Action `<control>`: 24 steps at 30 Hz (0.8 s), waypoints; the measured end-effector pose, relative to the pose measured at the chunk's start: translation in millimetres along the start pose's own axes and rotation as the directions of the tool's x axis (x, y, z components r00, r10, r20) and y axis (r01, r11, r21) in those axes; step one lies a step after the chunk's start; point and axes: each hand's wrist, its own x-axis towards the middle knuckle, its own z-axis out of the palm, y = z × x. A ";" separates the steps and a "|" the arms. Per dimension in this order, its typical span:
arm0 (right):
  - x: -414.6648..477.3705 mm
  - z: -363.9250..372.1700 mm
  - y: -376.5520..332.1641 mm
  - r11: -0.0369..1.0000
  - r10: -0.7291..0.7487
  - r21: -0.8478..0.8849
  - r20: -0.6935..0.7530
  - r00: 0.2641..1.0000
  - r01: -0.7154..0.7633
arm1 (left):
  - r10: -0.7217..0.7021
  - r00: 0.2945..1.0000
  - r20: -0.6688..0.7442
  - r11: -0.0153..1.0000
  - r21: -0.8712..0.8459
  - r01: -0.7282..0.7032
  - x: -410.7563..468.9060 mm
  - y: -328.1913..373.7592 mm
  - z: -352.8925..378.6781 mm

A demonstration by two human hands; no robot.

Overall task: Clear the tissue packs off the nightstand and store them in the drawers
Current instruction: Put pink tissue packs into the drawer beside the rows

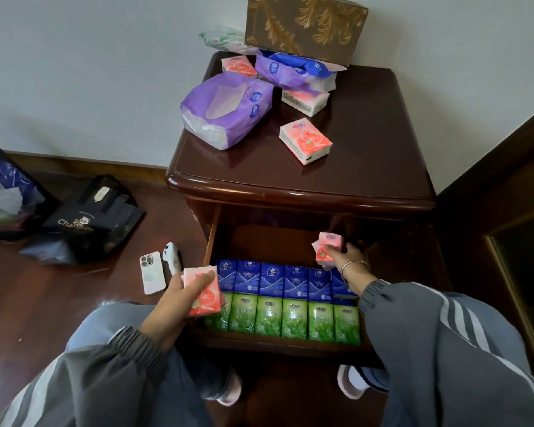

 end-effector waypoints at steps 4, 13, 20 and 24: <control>7.5 -5.3 1.8 0.992 0.099 -0.092 0.106 0.989 -0.089 | 0.003 1.000 0.001 1.000 0.013 -0.003 1.6 -1.4 1.5; 14.1 -3.0 -1.4 1.000 0.004 0.030 0.009 1.000 -0.004 | -0.006 1.000 0.012 0.999 0.042 0.006 5.3 -6.1 -2.5; 12.0 3.5 0.5 0.899 -0.058 -0.430 0.072 0.996 0.083 | -0.004 1.000 0.016 0.998 0.059 0.003 7.8 -8.5 -3.8; 7.5 3.4 4.1 0.665 -0.296 -0.701 0.067 0.953 0.256 | 0.004 1.000 0.010 0.997 0.076 -0.005 8.3 -9.7 -2.9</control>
